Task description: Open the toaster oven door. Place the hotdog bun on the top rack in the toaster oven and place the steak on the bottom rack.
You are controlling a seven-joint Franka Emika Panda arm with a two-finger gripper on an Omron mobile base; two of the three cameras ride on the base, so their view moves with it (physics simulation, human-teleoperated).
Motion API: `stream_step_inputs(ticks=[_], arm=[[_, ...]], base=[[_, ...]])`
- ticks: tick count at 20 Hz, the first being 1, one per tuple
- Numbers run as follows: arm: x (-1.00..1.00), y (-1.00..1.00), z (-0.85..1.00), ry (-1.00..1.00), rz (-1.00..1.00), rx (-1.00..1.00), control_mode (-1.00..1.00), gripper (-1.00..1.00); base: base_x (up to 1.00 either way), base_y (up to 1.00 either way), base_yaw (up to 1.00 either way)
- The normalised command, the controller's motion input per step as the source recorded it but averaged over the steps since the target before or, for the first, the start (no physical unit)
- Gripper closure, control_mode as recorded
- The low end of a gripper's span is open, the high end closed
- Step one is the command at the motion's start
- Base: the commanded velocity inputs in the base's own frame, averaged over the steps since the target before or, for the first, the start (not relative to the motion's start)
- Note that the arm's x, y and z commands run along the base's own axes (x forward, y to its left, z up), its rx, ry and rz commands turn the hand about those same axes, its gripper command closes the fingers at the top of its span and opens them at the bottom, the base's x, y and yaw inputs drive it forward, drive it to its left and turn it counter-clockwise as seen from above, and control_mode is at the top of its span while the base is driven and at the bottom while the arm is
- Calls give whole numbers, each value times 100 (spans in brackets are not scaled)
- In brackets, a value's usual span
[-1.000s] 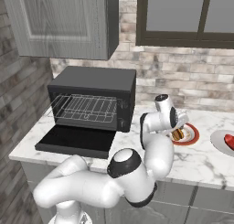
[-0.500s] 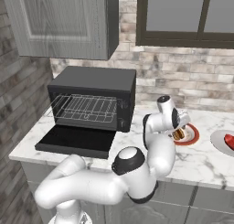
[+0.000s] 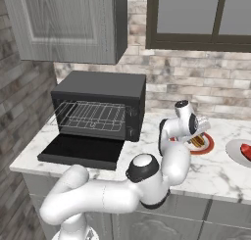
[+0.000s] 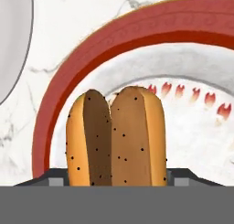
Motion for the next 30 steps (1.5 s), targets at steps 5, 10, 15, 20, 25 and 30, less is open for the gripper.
stream_step_inputs(ticks=[5,10,15,20,25,30], arm=[[0,-21,7,5,1,8,-100,100],[-31,-2,43,0,6,5,-100,100],[-90,37,55,-2,19,0,-100,100],[-100,63,42,-1,26,0,-100,100],[-93,62,80,-6,24,-1,-100,100],[-96,66,91,-8,22,-1,-100,100]], base=[[0,0,0],[0,0,0],[0,0,0],[0,0,0],[0,0,0],[0,0,0]])
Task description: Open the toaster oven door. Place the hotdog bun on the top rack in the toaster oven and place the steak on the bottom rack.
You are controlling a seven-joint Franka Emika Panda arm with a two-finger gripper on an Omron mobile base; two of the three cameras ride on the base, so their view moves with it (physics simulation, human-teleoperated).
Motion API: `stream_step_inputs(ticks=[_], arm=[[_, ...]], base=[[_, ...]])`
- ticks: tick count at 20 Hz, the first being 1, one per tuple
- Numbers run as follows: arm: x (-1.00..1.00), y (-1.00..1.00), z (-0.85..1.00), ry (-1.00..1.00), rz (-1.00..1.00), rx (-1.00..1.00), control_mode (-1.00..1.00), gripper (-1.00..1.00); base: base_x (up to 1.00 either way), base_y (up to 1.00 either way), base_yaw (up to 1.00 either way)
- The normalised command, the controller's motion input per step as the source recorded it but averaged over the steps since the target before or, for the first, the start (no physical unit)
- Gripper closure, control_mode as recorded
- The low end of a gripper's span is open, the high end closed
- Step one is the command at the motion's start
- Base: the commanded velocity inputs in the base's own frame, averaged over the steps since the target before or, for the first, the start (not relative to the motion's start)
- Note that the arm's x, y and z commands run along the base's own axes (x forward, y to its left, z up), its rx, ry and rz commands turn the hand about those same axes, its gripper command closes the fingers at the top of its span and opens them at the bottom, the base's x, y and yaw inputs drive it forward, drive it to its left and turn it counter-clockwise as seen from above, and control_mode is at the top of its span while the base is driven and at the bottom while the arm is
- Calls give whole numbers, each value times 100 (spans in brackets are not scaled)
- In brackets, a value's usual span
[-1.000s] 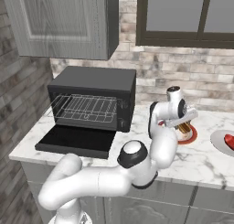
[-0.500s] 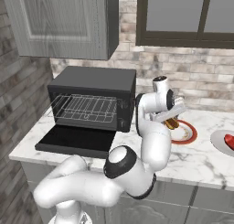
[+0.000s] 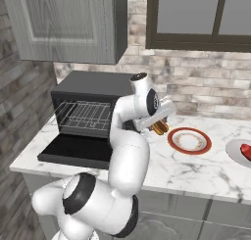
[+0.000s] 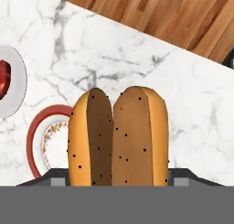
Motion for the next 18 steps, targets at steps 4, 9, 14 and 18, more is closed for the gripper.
stream_step_inputs(ticks=[4,9,14,18], arm=[[-60,98,44,-7,27,-5,-100,100],[-20,98,13,-4,38,-4,-100,100],[39,68,1,-17,47,-7,-100,100],[35,25,9,-19,39,-13,-100,100]], base=[[0,0,0],[0,0,0],[0,0,0],[0,0,0]])
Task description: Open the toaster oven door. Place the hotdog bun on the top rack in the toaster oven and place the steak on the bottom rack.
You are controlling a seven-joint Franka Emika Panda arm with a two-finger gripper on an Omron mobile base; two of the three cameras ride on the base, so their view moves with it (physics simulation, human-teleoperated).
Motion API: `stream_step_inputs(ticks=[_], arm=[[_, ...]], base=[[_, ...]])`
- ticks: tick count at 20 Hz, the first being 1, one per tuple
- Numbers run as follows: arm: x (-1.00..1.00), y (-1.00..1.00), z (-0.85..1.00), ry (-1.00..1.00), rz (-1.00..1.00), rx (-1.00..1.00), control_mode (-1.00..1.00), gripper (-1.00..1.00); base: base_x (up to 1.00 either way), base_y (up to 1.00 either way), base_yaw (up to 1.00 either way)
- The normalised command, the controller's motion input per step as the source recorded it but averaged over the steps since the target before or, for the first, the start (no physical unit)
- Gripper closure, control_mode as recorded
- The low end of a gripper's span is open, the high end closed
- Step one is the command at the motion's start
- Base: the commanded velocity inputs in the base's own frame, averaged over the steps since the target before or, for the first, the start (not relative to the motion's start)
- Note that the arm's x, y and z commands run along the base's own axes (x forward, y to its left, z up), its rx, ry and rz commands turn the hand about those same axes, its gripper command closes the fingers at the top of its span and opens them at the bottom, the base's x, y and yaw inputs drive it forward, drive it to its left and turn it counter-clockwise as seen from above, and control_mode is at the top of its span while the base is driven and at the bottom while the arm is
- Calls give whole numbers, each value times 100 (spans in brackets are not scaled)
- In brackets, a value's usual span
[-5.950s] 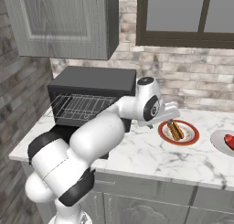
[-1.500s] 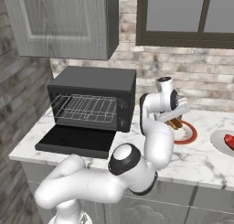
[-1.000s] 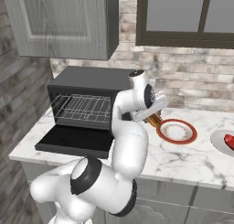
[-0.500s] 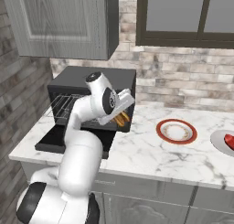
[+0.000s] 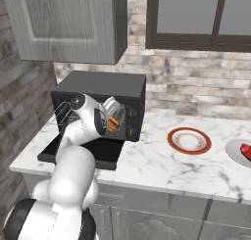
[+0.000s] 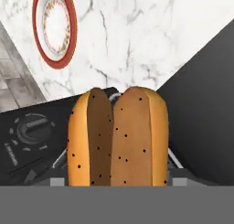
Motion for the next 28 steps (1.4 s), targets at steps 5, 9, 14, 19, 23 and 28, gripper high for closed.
stream_step_inputs(ticks=[5,9,14,19,23,28], arm=[[11,35,12,-11,31,-27,-100,100],[6,32,11,0,26,-25,-100,100],[-1,16,16,15,26,-22,-100,100],[9,4,0,37,23,-18,-100,100],[2,1,-24,53,22,-16,-100,100],[-76,2,-36,45,30,-17,-100,100]], base=[[0,0,0],[0,0,0],[0,0,0],[0,0,0],[0,0,0],[0,0,0]])
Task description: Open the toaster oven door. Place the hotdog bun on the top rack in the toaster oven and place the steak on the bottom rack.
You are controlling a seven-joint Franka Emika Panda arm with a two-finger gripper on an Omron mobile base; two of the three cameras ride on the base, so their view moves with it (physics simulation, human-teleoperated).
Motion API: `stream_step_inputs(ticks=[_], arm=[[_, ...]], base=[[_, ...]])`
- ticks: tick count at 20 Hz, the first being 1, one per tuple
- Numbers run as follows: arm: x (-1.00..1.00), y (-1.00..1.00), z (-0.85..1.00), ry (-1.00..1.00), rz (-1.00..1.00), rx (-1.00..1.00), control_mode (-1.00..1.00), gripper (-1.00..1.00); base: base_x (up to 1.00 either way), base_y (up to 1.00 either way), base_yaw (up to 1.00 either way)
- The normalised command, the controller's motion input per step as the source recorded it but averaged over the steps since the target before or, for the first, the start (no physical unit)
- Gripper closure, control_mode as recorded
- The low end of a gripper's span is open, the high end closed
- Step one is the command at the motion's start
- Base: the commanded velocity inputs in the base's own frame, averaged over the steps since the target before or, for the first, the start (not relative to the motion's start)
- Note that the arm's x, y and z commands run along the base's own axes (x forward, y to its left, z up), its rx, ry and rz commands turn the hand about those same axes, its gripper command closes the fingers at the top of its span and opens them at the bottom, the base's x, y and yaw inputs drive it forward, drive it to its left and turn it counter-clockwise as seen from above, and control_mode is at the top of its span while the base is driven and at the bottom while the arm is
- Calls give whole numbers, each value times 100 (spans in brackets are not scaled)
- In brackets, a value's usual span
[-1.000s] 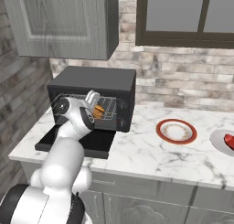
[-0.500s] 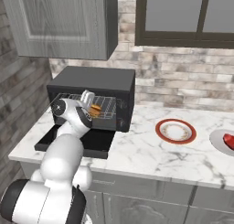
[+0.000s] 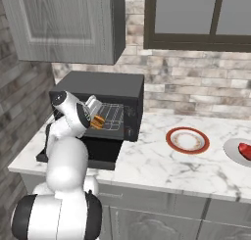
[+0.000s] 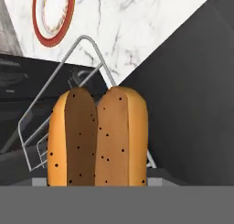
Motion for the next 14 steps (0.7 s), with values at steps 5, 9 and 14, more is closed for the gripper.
stream_step_inputs(ticks=[5,9,14], arm=[[-99,0,-20,38,34,-17,-100,100],[-20,-9,75,17,31,-12,-100,100],[64,-1,93,4,27,-8,-100,100]], base=[[0,0,0],[0,0,0],[0,0,0]])
